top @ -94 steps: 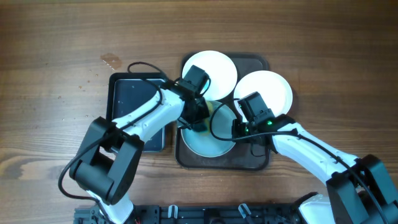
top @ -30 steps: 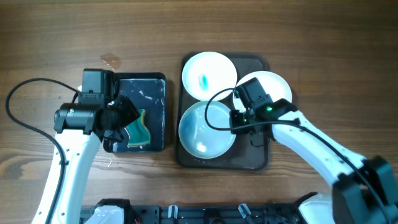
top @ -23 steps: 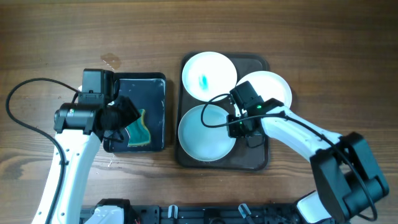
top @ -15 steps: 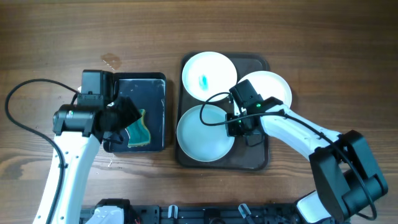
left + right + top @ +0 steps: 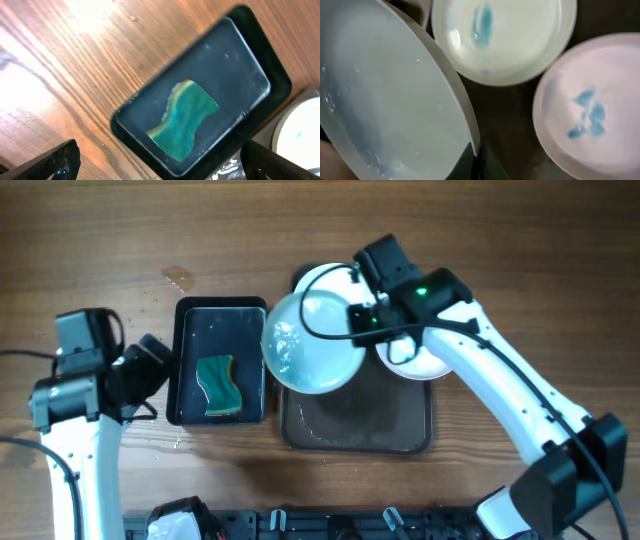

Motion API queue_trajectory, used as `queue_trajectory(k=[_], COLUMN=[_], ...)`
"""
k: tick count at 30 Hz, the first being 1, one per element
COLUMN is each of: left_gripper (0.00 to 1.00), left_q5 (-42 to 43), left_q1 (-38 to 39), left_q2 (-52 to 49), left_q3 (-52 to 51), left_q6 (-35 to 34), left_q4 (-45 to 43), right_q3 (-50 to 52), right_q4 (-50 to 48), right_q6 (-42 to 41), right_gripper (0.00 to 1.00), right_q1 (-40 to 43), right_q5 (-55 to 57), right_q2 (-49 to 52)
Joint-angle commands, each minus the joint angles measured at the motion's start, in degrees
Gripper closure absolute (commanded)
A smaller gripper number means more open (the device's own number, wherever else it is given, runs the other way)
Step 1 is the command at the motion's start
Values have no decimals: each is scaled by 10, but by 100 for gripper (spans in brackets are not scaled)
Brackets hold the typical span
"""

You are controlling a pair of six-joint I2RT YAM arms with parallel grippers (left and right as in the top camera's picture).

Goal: Clean dirty plates on tray and stack at the side
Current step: 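Lift the cleaned plate with the right gripper and tip it over the black tray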

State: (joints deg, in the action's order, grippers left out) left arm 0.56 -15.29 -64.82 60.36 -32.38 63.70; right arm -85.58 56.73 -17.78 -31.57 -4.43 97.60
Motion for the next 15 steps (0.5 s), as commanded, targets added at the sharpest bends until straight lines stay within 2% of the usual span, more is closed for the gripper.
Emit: queue_trajectory(k=[1,4,6,10,15], left_gripper=[0,0,0,0,0], left_q5=[25,28,28,28,28], left_q1=[-47,-56,-56,-56,-56], left_q2=[6,6,6,6,6], left_q3=[9,9,9,9,9], left_q6=[-2,-2,-2,-2,-2], left_q4=[4,2,2,2,2], right_q3=[-67,-144,-168,-170,-170], right_q4=[-26,-40,-65,-116,-119], right_q6=[-6,-11,-21,-18,-17], right_gripper=[96,96,96,96,96], right_q1=[-40,-81,-113,-185,-260], right_q5=[7,79,176,381,565], right_q2=[73,136,154,141,118])
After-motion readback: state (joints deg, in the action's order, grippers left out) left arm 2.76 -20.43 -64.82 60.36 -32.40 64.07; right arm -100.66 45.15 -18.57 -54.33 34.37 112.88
